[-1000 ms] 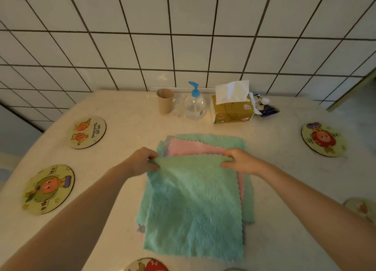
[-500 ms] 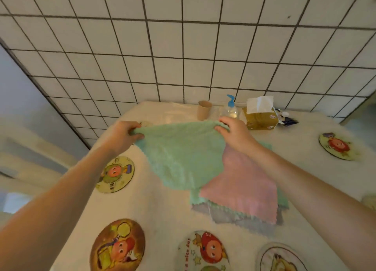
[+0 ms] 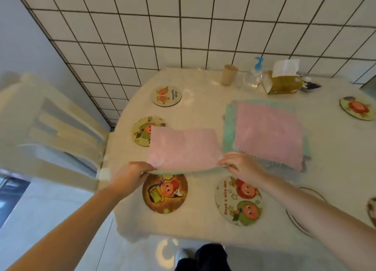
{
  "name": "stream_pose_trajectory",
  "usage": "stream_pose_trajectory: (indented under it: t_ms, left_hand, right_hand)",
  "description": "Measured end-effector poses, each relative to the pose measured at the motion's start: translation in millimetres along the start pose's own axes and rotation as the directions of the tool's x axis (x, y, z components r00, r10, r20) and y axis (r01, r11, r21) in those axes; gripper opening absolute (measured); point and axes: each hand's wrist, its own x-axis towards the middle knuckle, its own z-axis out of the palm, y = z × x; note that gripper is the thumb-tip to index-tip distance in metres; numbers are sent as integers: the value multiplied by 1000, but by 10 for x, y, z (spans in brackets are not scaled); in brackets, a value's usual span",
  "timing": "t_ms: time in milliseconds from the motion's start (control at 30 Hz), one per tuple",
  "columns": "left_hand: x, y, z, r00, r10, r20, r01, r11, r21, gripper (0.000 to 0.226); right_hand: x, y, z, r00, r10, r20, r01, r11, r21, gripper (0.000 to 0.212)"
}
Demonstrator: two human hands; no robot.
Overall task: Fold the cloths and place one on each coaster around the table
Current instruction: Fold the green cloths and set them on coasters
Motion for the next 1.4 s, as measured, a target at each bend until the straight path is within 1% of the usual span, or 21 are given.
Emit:
stream_pose_trajectory:
  t_ms: [100,200,233,300,367,433,467,500,567,600,633,700,767,833,900,967,1033,1200,1233,1300,1400]
  left_hand:
    - [-246,-126,360,977,-14,215,5,999,42,25]
    - [-365,-163,560,912,-5,409,-18,998,53,19]
    - [-364,-160,587,899,-9,438,-6,999,32,18]
    - [-306,-164,589,896,-44,443,59,998,-19,17]
    - [-214,-209,555,903,-116,413,173,980,-101,21]
    - [-104,-269,486,905,-204,374,299,929,-216,24]
    - [-33,-298,447,902,-260,345,367,884,-290,23]
    - [36,-316,403,890,-328,316,437,811,-388,22]
    - [181,-301,329,834,-472,286,539,584,-607,18]
    - [268,-298,317,795,-537,281,559,472,-681,17]
    - [369,-291,333,757,-594,271,564,387,-729,16]
    - [550,-283,429,682,-687,251,572,287,-769,15]
    - [727,-304,571,605,-759,240,591,226,-774,21]
    - [862,-347,690,552,-806,212,613,221,-759,20]
    - [939,-372,752,535,-825,180,641,258,-723,14]
    - [972,-378,794,543,-825,155,675,319,-666,11]
    - [987,-374,835,553,-821,143,703,368,-609,12]
    - [1010,-378,851,567,-812,135,743,435,-509,20]
    - [1006,-372,849,574,-808,132,742,446,-500,20]
    - [991,-368,850,587,-799,128,738,463,-491,20]
    - [970,-390,859,585,-801,125,734,458,-502,21]
  right_hand:
    - [-243,-33,315,974,52,220,-42,998,-51,24]
    - [-370,-39,513,921,89,378,-71,996,-60,17]
    - [-383,-22,538,908,108,405,-92,994,-58,17]
    - [-363,23,558,895,151,419,-165,986,-2,21]
    - [-305,62,535,901,193,389,-248,964,95,16]
    - [-203,78,459,913,249,322,-323,925,199,11]
    - [-127,94,413,921,275,276,-344,906,245,12]
    - [-47,119,372,924,305,229,-364,886,288,15]
    - [114,172,317,918,368,148,-396,842,366,24]
    - [204,220,318,906,404,123,-418,817,398,29]
    - [303,280,338,886,450,114,-453,783,427,29]
    - [481,353,389,839,535,102,-507,699,504,17]
    - [659,417,460,794,601,91,-537,624,567,16]
    - [802,457,521,765,642,61,-548,597,586,22]
    - [901,467,566,751,659,40,-561,606,564,33]
    - [946,498,626,749,662,29,-574,626,528,39]
    - [959,538,679,750,660,37,-583,635,507,38]
    - [959,595,699,758,650,56,-580,633,513,14]
    - [958,590,698,758,650,53,-579,633,514,13]
    - [954,589,708,758,651,37,-574,640,510,19]
    - [961,571,712,760,649,26,-577,656,488,24]
